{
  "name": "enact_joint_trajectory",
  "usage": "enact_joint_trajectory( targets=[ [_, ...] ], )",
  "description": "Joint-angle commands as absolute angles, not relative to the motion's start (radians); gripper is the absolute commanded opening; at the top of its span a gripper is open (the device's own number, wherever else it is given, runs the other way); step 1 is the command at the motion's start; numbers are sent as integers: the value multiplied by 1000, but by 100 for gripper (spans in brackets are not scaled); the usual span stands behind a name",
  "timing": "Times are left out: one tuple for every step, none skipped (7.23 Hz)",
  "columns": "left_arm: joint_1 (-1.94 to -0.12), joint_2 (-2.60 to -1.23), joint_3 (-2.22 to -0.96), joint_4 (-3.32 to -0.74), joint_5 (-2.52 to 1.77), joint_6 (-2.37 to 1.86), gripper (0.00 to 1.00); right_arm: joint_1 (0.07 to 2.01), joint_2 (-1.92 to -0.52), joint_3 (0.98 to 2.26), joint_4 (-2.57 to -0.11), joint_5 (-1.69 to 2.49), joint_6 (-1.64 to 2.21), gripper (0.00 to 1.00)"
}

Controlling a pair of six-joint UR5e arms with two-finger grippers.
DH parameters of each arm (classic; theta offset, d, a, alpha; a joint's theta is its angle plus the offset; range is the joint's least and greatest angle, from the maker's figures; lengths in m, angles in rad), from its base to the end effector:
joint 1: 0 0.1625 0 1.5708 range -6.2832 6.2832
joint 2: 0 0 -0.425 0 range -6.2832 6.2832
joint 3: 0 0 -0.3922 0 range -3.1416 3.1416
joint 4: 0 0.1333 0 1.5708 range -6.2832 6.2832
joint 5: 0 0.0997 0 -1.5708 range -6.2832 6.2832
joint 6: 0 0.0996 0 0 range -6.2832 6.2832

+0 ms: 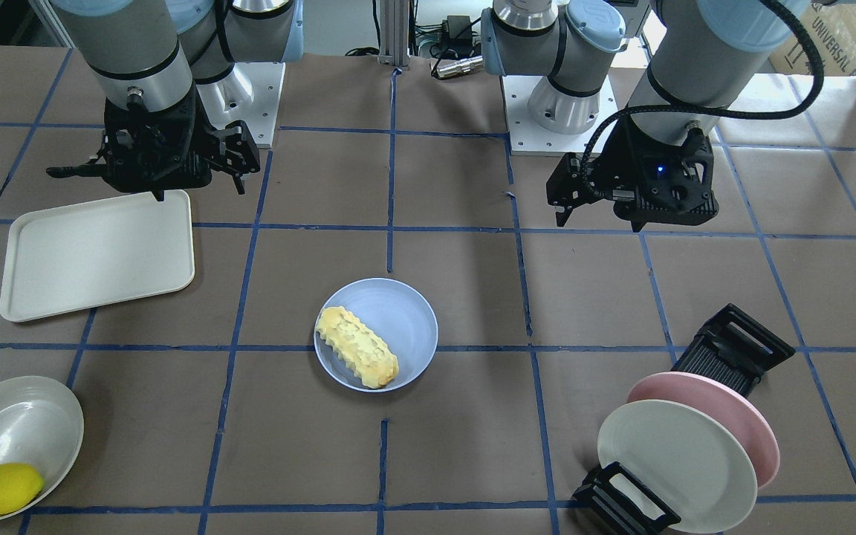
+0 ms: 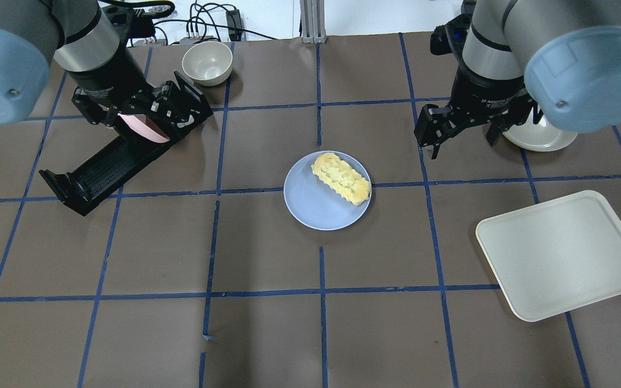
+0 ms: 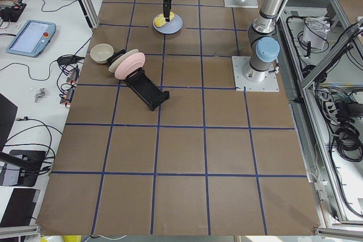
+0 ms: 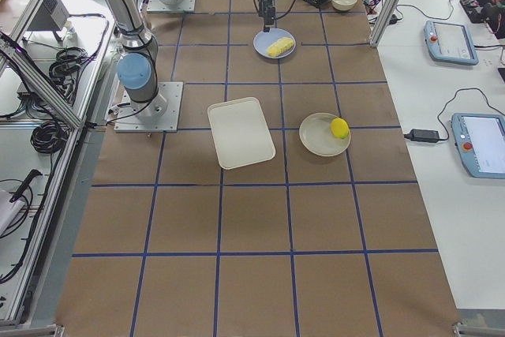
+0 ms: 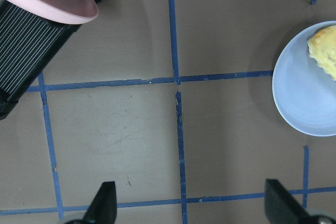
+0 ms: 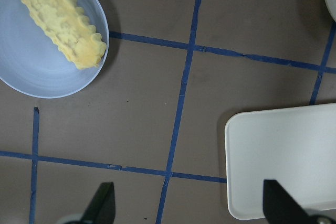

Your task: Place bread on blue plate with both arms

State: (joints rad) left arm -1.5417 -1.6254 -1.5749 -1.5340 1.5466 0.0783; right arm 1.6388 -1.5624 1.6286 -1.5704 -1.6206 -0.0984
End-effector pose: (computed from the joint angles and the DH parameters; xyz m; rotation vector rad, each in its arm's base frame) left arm -0.1208 -0.5159 0.4621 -0.0762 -3.1152 -0.0321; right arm 0.1612 -0.4779 0.4556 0.2594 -3.0802 -0.1041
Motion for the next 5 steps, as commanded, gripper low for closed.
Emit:
enact_joint_trajectory(
  targets=[
    [-1542, -1626, -1574, -1534, 1546, 78, 100, 1638, -1560, 1632, -1583, -1617, -100, 100],
    [-1542, -1628, -1572, -1534, 1546, 78, 100, 1643, -1569, 1631, -1583, -1614, -97, 100],
    [-1542, -1626, -1572, -1534, 1548, 78, 100, 1644, -1566, 1631, -1582, -1605, -97, 100],
    [-1542, -1626, -1571, -1534, 1546, 78, 100, 1644, -1565, 1632, -1582, -1594, -100, 100],
    [-1542, -1626, -1569, -1534, 1548, 78, 100, 1644, -1566, 1631, -1580, -1592, -100, 100]
  ],
)
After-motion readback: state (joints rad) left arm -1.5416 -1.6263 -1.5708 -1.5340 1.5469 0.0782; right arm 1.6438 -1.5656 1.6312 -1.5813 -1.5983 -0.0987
